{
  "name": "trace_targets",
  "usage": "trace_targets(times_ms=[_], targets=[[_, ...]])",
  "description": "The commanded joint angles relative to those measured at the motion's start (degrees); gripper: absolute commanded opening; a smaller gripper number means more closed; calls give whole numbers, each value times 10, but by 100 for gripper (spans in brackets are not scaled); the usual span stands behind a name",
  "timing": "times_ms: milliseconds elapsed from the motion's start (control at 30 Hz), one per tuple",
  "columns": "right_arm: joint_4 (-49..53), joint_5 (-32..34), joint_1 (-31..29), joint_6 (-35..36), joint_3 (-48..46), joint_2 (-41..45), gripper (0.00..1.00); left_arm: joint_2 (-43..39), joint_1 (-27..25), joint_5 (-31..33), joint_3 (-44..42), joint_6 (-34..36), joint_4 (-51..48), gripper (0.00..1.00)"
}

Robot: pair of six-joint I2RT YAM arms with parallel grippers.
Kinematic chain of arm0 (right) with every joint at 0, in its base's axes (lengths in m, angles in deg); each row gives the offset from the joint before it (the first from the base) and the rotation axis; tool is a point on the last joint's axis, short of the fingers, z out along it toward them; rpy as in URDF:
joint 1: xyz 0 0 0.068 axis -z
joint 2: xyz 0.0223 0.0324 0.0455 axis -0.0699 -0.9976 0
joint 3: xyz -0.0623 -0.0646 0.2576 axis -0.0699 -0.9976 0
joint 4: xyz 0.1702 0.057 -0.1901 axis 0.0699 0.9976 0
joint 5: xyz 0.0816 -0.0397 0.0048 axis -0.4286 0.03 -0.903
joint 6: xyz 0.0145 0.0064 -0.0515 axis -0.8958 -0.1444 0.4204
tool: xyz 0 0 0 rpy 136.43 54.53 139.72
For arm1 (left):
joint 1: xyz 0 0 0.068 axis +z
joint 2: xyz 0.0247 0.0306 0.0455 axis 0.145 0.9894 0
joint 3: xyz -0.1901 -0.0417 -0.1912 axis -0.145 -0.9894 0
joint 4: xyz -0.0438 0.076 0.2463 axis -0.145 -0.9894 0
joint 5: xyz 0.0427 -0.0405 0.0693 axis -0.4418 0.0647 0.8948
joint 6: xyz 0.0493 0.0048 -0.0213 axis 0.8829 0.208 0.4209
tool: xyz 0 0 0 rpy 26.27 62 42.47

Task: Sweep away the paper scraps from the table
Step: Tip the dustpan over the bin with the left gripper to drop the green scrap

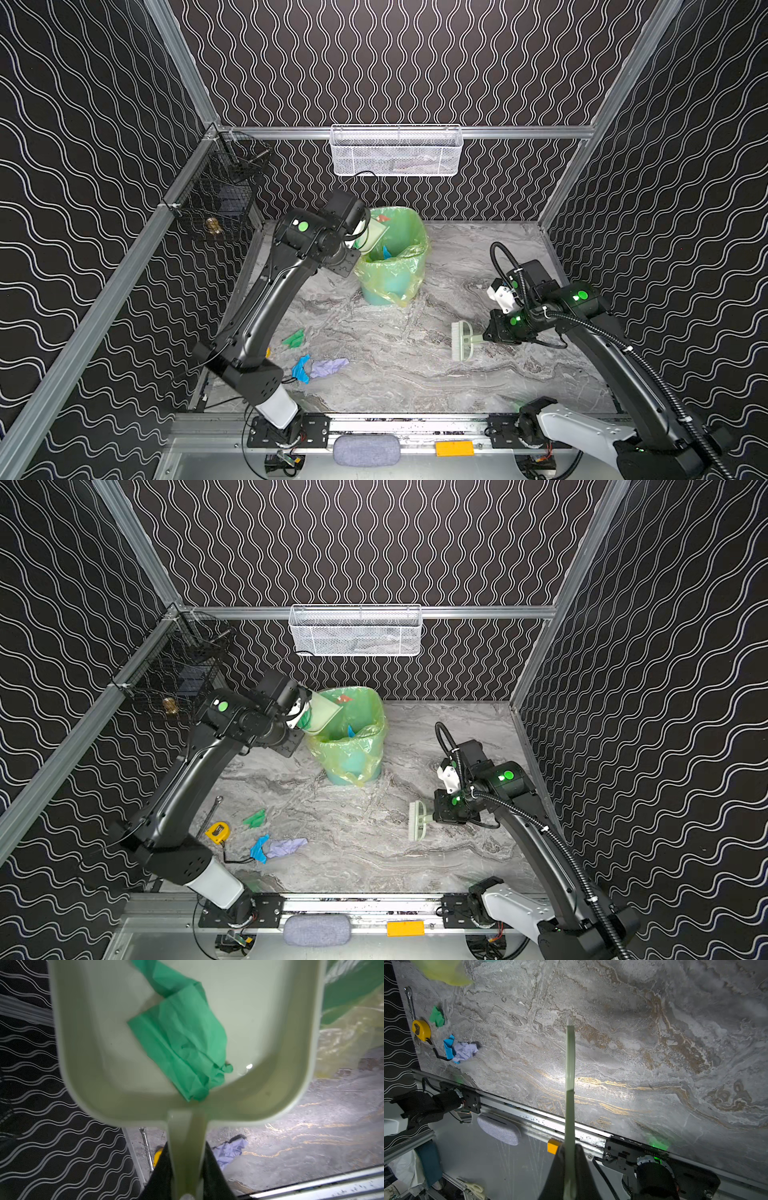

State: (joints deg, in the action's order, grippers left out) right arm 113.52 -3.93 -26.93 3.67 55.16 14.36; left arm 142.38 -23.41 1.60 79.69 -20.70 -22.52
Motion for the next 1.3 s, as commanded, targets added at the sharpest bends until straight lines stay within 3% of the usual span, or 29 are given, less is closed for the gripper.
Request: trace_targets(times_ms=[0, 333, 567, 733, 967, 1100, 1267], targets=[[17, -8, 1, 11, -5, 3, 0, 29, 0, 64, 29, 54, -10, 4], [24, -9, 3, 27, 7, -14, 0, 71, -64, 307, -18, 163, 33, 2], [16, -21, 4, 41, 15, -32, 0, 60, -104, 443, -95, 343, 198, 1], [8, -22, 5, 47, 18, -44, 0, 37, -108, 453, -146, 415, 280, 2], [-24, -56, 6, 38, -3, -48, 0, 21, -107, 435, -154, 390, 282, 3], [-71, -97, 6, 12, -43, -31, 0, 13, -109, 375, -102, 304, 221, 3], [-188, -163, 1, -75, -122, 28, 0, -11, -112, 281, -68, 166, 116, 5]])
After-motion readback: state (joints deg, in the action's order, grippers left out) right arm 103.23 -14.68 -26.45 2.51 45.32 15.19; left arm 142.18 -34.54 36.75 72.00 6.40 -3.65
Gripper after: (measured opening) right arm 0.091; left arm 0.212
